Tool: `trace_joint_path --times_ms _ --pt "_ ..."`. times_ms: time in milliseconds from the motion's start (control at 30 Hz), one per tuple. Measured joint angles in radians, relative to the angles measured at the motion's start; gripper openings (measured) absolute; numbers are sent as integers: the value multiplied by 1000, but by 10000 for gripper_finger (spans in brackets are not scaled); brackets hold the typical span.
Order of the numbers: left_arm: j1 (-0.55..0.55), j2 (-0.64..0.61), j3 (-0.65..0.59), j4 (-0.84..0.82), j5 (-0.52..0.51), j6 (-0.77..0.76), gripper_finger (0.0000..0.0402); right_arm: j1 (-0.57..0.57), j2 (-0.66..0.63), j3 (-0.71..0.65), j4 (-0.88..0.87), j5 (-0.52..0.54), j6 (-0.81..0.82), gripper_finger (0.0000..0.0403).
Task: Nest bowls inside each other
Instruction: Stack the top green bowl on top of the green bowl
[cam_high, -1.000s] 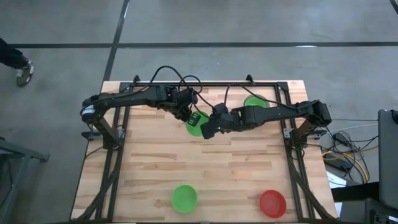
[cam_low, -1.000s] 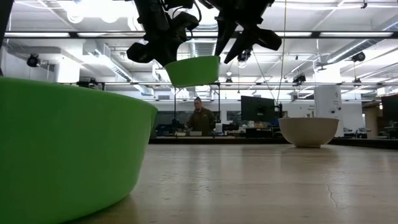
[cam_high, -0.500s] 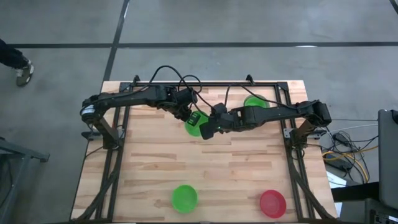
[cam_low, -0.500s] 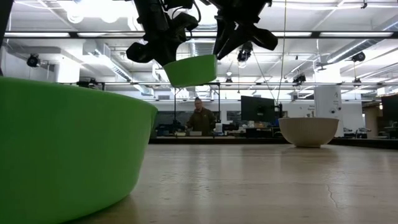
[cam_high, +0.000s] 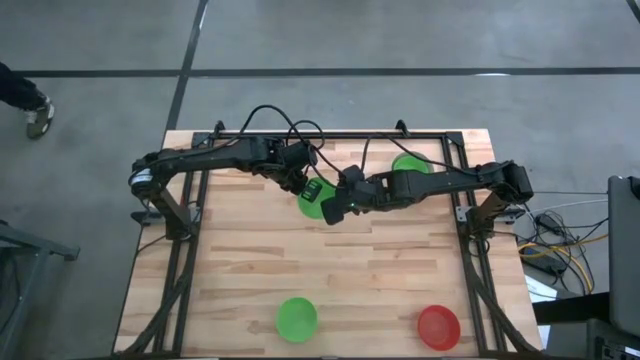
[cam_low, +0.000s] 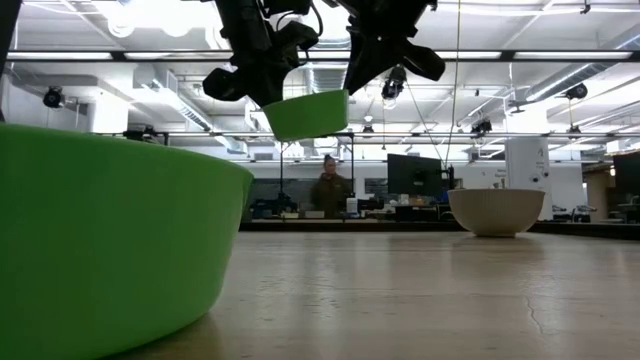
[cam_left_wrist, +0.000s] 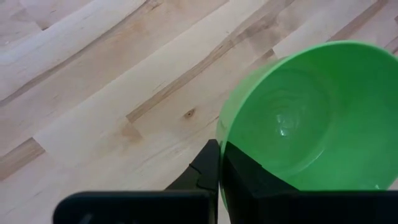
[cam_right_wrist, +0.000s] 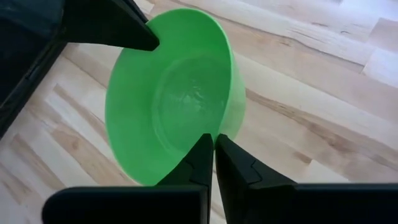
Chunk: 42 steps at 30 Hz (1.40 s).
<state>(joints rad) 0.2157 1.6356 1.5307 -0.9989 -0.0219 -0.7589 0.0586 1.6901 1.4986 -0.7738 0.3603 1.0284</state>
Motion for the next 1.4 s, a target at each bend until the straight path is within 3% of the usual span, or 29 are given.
trace_joint_path --times_ms 1400 --pt "0 0 0 4 -14 11 10 0 -12 1 -4 7 -27 8"
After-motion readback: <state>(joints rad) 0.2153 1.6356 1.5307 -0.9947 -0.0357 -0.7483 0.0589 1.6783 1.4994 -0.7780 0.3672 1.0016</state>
